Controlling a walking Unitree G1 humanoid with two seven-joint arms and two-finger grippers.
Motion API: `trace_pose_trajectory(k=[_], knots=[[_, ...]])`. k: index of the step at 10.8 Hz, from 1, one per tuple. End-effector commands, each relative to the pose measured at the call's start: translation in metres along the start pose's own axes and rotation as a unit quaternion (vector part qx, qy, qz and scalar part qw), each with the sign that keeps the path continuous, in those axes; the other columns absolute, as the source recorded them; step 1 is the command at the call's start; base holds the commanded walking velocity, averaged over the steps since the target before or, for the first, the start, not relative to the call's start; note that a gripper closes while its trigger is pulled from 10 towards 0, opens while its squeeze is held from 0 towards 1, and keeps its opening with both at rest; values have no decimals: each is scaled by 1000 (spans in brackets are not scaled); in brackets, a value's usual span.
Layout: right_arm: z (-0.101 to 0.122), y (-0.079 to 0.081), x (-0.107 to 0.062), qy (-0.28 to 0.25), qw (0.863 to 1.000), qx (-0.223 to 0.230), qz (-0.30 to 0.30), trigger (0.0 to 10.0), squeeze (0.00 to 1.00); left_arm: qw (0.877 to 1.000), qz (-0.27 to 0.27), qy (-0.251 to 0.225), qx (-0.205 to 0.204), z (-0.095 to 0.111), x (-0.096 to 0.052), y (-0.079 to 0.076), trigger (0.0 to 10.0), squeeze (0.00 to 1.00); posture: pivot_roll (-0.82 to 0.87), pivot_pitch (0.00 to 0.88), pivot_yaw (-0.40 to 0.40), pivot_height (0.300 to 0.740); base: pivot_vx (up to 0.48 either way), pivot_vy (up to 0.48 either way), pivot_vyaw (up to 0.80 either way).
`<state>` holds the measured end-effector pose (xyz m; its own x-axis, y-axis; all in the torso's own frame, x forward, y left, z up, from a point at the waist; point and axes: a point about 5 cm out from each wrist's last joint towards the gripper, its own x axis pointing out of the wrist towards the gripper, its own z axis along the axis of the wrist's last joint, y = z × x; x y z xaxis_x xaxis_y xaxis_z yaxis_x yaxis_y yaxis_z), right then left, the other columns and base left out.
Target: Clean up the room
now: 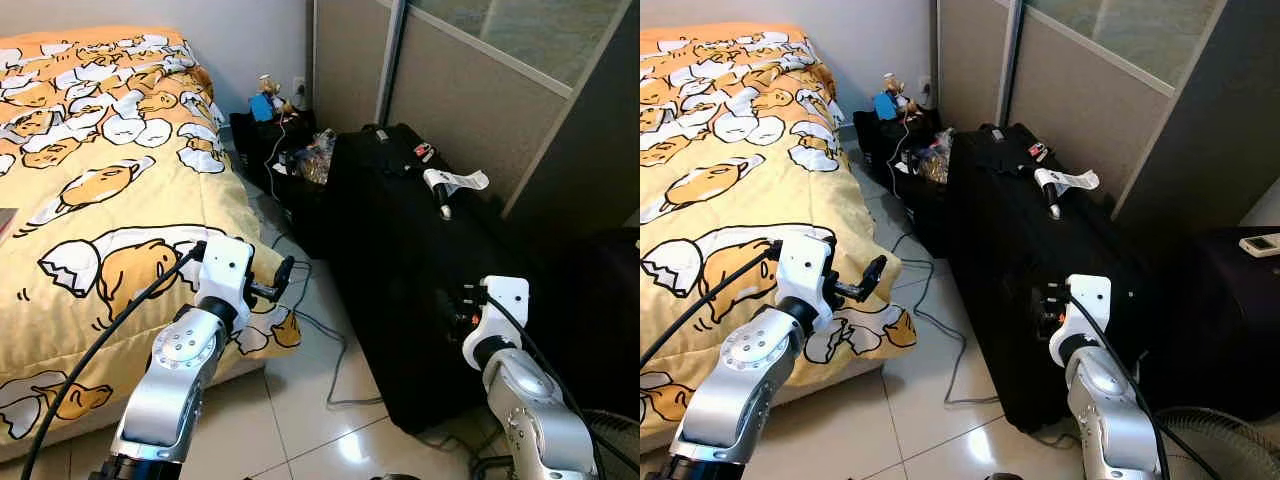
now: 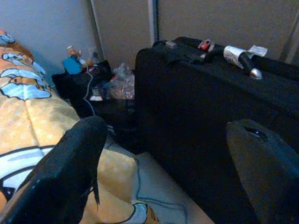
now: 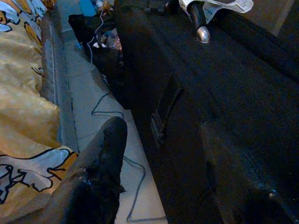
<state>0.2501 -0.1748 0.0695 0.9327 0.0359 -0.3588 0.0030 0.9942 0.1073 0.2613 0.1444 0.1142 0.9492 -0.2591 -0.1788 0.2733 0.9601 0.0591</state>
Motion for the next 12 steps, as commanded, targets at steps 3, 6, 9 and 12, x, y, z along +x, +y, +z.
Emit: trace_pose_trajectory(k=[3, 6, 9, 12], knots=[[42, 34, 3, -81, 995, -5, 62, 10000, 1000, 997, 63, 19, -35, 3, -14, 16, 10000, 1000, -6, 0, -28, 740, 0, 0, 0], [43, 37, 1, -89, 993, 5, 78, 10000, 1000, 998, 69, -2, 11, 18, -14, 16, 10000, 1000, -6, 0, -21, 740, 0, 0, 0], [51, 48, -3, -165, 981, -28, 99, 10000, 1000, 998, 62, -17, 11, 24, -14, 15, 10000, 1000, -6, 0, -15, 740, 0, 0, 0], [46, 60, -3, -142, 979, -38, 140, 10000, 0, 998, 63, -21, 5, 25, -14, 16, 10000, 1000, -3, 0, -14, 740, 383, 0, 744]])
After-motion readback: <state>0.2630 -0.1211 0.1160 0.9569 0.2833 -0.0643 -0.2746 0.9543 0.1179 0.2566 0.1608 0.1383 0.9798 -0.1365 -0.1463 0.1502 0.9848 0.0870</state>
